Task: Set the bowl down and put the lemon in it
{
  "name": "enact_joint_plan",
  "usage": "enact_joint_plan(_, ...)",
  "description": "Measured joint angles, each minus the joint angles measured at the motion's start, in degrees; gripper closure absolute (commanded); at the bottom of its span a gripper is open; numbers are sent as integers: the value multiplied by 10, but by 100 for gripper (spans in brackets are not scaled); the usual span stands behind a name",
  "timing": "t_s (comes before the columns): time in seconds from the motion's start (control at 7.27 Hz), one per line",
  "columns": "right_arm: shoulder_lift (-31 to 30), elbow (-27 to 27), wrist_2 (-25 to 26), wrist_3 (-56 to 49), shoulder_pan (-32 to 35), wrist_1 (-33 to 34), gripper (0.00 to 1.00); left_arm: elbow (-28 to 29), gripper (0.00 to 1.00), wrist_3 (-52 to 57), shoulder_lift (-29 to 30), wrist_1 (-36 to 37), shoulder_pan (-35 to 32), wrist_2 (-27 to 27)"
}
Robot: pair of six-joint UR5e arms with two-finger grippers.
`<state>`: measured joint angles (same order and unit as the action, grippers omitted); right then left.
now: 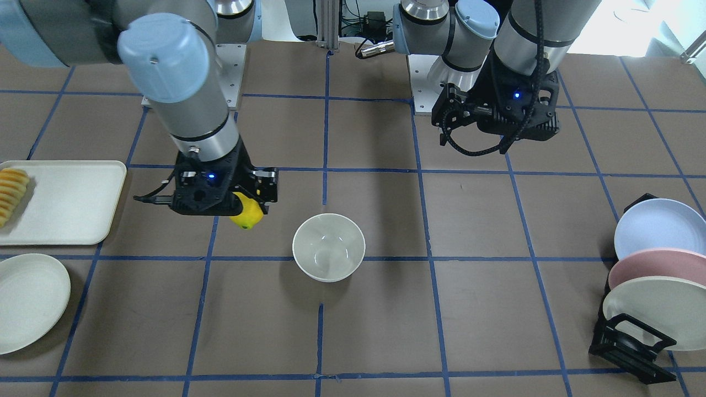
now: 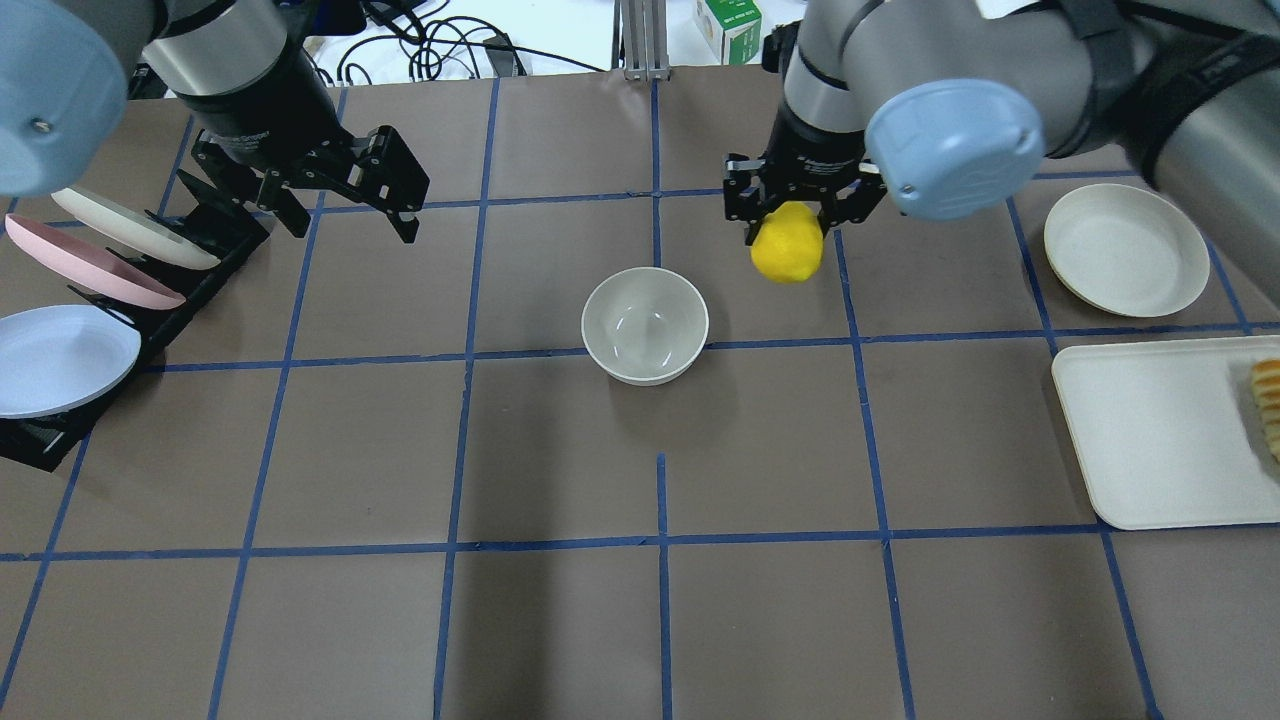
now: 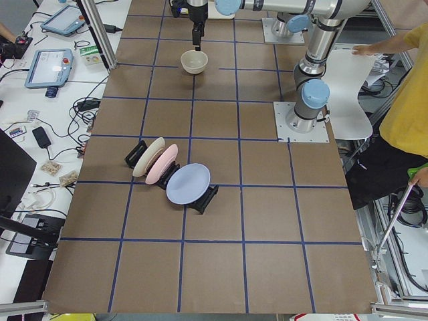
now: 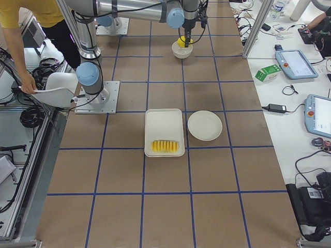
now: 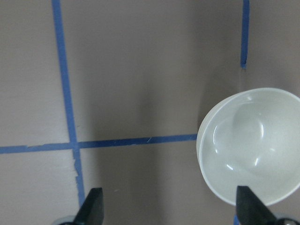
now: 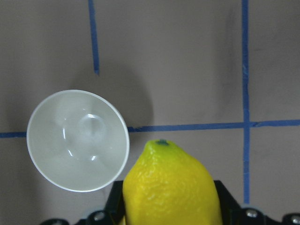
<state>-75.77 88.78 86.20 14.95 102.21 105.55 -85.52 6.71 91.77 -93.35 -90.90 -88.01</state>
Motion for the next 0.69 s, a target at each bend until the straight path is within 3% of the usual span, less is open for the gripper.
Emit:
enact_joint_plan(0.28, 53, -8, 14, 61, 68, 59, 100, -1, 0, 2, -6, 0, -1, 4)
enact_joint_plan(0.69, 118, -9, 25, 76, 92, 123, 100, 1, 0, -7, -8, -4, -1, -7)
